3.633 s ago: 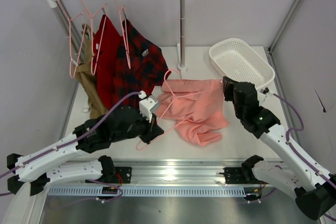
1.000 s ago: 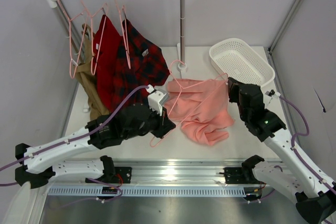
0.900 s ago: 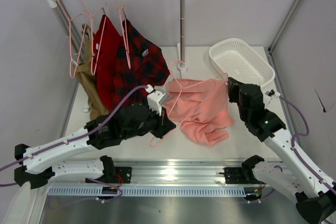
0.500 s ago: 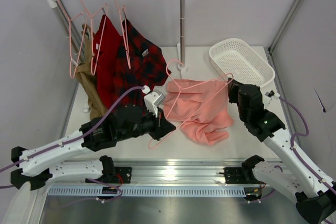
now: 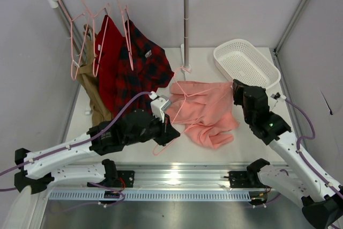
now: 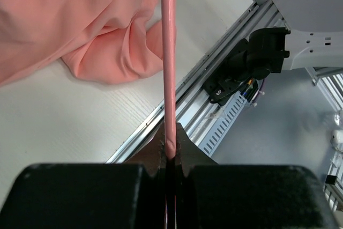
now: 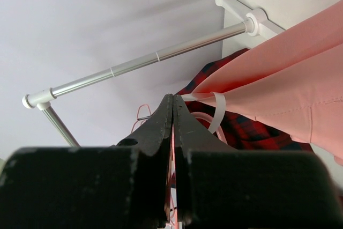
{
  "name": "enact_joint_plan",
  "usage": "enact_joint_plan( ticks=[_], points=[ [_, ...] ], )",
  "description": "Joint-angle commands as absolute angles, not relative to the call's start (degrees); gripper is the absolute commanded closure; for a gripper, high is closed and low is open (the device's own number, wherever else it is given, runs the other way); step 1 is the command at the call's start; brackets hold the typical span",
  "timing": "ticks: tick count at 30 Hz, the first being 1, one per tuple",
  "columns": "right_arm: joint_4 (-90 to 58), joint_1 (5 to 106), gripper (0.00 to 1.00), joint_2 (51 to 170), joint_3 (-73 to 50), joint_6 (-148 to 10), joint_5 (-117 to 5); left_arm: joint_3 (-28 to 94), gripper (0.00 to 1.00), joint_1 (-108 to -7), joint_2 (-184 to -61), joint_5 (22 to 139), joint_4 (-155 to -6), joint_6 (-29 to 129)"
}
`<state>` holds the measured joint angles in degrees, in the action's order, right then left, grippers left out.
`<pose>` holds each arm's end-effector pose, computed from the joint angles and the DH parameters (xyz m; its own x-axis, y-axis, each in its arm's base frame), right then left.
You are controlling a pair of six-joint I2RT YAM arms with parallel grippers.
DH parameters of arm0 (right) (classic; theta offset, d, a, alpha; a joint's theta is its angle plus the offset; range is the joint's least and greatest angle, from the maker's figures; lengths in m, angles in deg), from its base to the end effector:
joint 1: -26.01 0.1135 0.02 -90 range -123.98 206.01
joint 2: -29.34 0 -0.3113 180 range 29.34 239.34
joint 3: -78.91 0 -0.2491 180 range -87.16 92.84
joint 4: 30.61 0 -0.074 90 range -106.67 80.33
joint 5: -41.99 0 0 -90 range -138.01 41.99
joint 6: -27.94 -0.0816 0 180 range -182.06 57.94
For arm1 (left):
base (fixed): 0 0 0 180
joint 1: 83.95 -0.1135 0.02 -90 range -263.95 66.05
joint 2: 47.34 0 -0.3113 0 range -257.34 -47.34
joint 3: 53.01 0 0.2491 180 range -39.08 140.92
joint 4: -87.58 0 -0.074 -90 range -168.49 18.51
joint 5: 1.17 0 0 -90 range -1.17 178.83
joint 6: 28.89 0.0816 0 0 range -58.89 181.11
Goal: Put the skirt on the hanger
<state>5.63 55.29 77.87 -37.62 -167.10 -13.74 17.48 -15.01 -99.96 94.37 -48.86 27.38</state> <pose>0.1850 0.0510 0.3596 0.1338 0.9900 0.0442 0.2921 -0.0821 0.9529 0.0821 -0.1912 0.3700 -0.6280 0.0928 -0.7727 0.6600 0.5896 -0.4656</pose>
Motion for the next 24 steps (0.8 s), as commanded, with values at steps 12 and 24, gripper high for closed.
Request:
enact_joint_plan(
  ticks=[12, 24],
  points=[
    [2.66, 55.19, 1.0, 77.59, -36.44, -168.41, -9.87, 17.61, 1.0, -14.17, -99.81, 93.74, -50.63, 25.96],
    [-2.18, 44.66, 1.0, 84.78, -27.76, -136.83, -26.37, 15.68, 1.0, -13.73, -96.02, 95.42, -48.69, 25.96]
  ],
)
